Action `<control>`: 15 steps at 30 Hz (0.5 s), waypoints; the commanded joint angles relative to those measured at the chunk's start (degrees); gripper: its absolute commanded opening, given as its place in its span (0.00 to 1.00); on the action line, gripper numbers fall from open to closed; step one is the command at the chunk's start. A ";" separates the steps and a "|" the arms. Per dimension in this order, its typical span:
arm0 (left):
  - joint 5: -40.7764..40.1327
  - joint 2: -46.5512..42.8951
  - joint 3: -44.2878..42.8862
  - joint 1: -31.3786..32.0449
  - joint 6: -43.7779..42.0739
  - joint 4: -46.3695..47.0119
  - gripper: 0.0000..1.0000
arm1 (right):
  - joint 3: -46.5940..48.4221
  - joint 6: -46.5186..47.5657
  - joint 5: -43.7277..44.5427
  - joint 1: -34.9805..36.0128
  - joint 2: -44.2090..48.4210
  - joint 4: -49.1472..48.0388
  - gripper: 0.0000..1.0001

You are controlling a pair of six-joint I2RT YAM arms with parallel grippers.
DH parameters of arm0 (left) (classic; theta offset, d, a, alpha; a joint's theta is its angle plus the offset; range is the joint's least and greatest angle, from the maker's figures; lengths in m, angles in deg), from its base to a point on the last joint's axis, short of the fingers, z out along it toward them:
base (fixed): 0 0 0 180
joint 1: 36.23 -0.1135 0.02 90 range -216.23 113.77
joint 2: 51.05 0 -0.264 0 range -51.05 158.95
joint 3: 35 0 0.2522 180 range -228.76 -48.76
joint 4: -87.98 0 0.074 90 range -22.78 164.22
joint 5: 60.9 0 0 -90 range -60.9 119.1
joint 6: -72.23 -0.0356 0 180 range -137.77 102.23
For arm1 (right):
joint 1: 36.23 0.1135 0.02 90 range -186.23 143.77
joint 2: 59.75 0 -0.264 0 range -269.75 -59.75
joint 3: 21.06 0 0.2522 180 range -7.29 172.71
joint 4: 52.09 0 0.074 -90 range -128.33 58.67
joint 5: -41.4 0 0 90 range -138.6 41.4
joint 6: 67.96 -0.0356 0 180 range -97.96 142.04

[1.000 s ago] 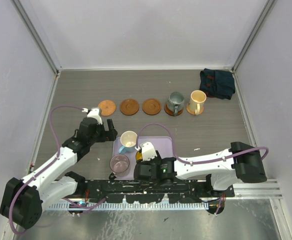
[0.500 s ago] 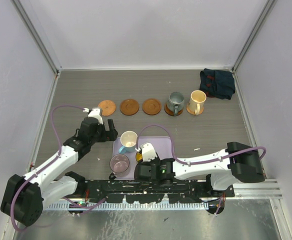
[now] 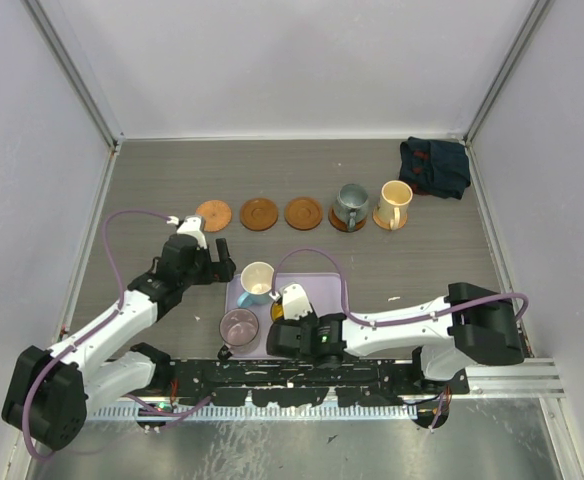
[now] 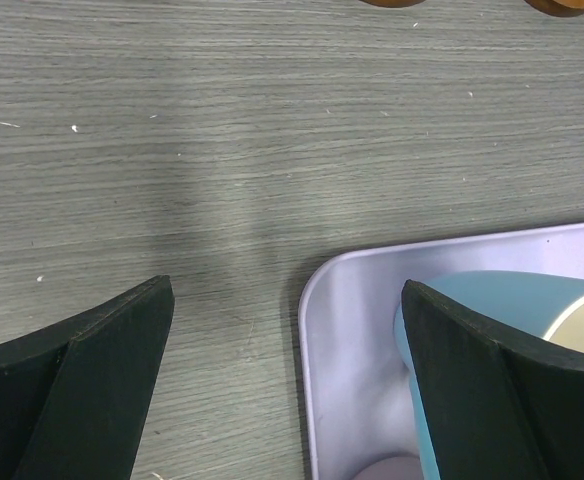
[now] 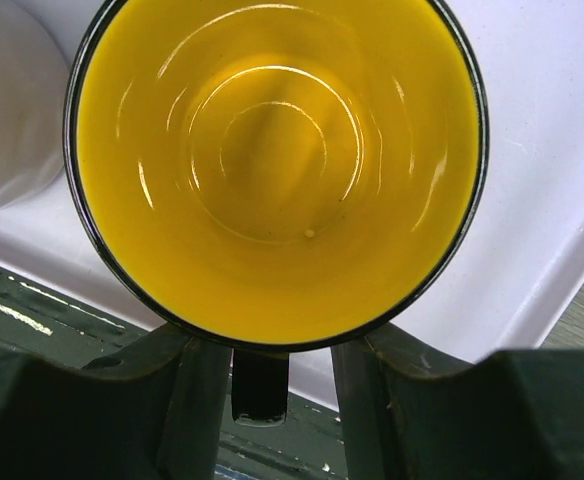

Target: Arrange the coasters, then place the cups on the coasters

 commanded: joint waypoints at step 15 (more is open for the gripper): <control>0.39 0.55 -0.24 0.25 0.17 4.19 0.98 | 0.38 2.16 -1.28 -1.91 -1.52 -3.08 0.34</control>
